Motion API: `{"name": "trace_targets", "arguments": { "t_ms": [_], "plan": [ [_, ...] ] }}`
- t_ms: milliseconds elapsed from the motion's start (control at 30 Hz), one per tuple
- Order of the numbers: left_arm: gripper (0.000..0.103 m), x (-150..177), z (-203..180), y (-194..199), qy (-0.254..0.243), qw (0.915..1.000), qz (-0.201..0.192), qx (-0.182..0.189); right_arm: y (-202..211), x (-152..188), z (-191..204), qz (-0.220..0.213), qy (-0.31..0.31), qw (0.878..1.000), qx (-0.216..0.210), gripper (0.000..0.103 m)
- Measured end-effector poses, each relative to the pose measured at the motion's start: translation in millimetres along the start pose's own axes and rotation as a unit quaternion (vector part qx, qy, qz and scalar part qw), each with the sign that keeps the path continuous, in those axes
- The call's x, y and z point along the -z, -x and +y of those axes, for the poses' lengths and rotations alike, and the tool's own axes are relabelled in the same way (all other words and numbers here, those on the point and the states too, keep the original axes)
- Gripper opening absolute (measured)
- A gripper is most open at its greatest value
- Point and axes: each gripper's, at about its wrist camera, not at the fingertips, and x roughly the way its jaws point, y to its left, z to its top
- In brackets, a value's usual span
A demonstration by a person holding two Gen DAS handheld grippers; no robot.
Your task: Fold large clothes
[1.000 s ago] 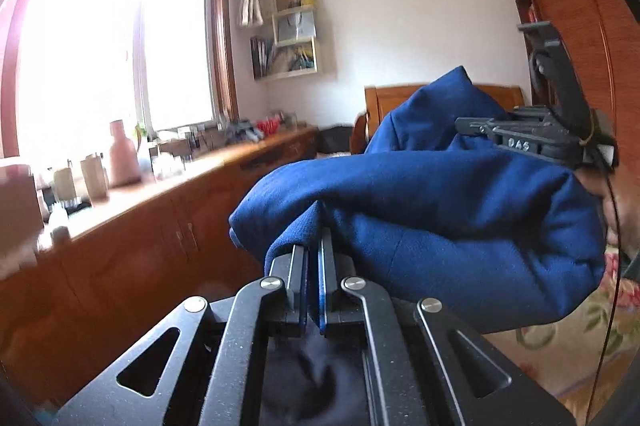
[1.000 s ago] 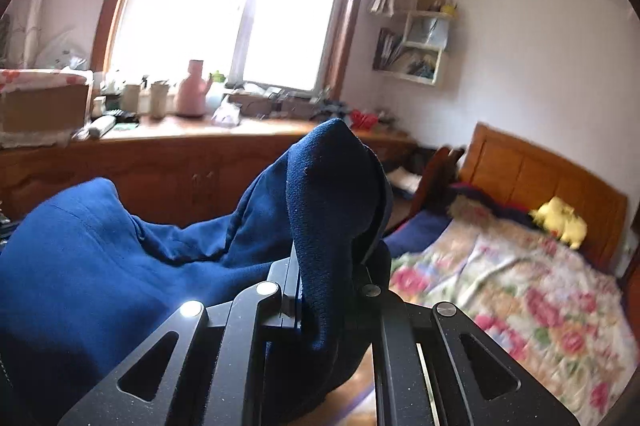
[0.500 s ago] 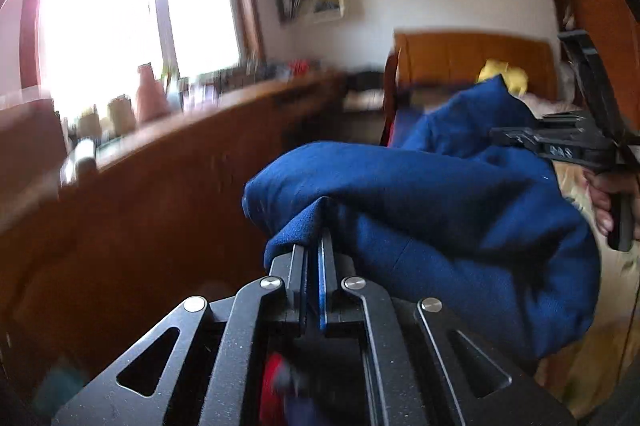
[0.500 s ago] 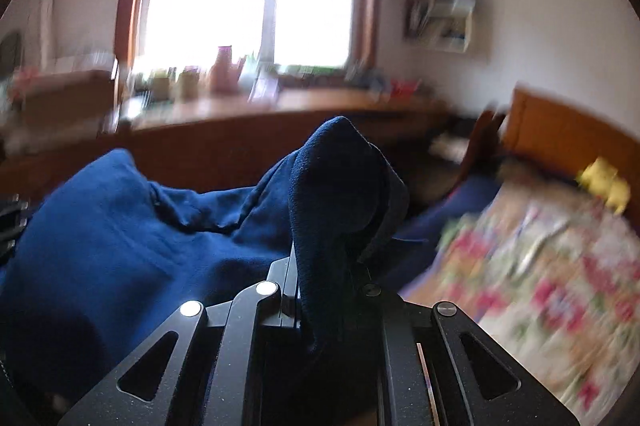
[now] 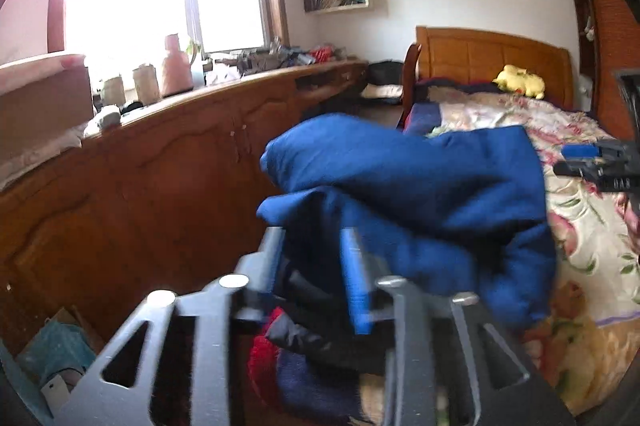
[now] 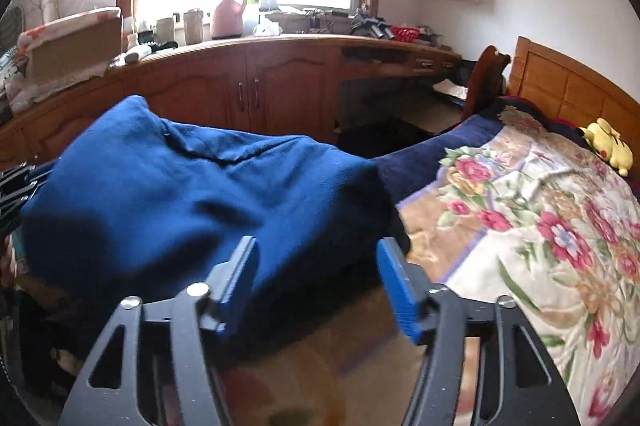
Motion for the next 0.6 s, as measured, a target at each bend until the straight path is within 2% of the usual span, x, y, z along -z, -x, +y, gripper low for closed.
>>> {"name": "trace_targets", "arguments": {
  "t_ms": [33, 67, 100, 167, 267, 367, 433, 500, 600],
  "plan": [
    [0.045, -1.4, -6.6, 8.8, -0.003, 0.9999, -0.010, 0.003, 13.8, 11.5, -0.2, -0.004, -0.003, 1.000, 0.006, 0.068],
    [0.052, -0.3, -11.9, 15.5, -0.004, 0.9999, -0.015, 0.008, 24.0, 22.0, -1.2, -0.005, -0.005, 1.000, 0.009, 0.069],
    [0.067, -2.1, -19.3, 21.2, -0.006, 0.9997, -0.019, 0.017, 32.7, 33.8, -1.9, -0.007, -0.008, 1.000, 0.010, 0.069],
    [0.084, -6.1, -34.5, 32.2, -0.007, 0.9988, -0.028, 0.039, 59.3, 52.3, -2.9, -0.010, -0.015, 1.000, 0.012, 0.071],
    [0.093, -12.7, -65.8, 48.4, -0.024, 0.9965, -0.047, 0.065, 91.9, 79.9, -4.4, -0.019, -0.030, 0.999, 0.031, 0.077],
    [0.093, -17.0, -101.4, 62.0, -0.030, 0.9931, -0.064, 0.094, 119.3, 102.6, -13.3, -0.028, -0.053, 0.997, 0.055, 0.082],
    [0.094, -18.1, -130.2, 67.1, -0.028, 0.9900, -0.068, 0.120, 138.9, 119.1, -17.0, -0.033, -0.067, 0.995, 0.069, 0.082],
    [0.103, -17.6, -155.3, 66.5, -0.026, 0.9863, -0.066, 0.149, 154.0, 134.0, -20.5, -0.035, -0.081, 0.992, 0.092, 0.082],
    [0.103, -16.2, -195.6, 64.5, -0.033, 0.9815, -0.066, 0.176, 173.9, 153.3, -28.6, -0.035, -0.095, 0.987, 0.125, 0.082]
  ]
}}
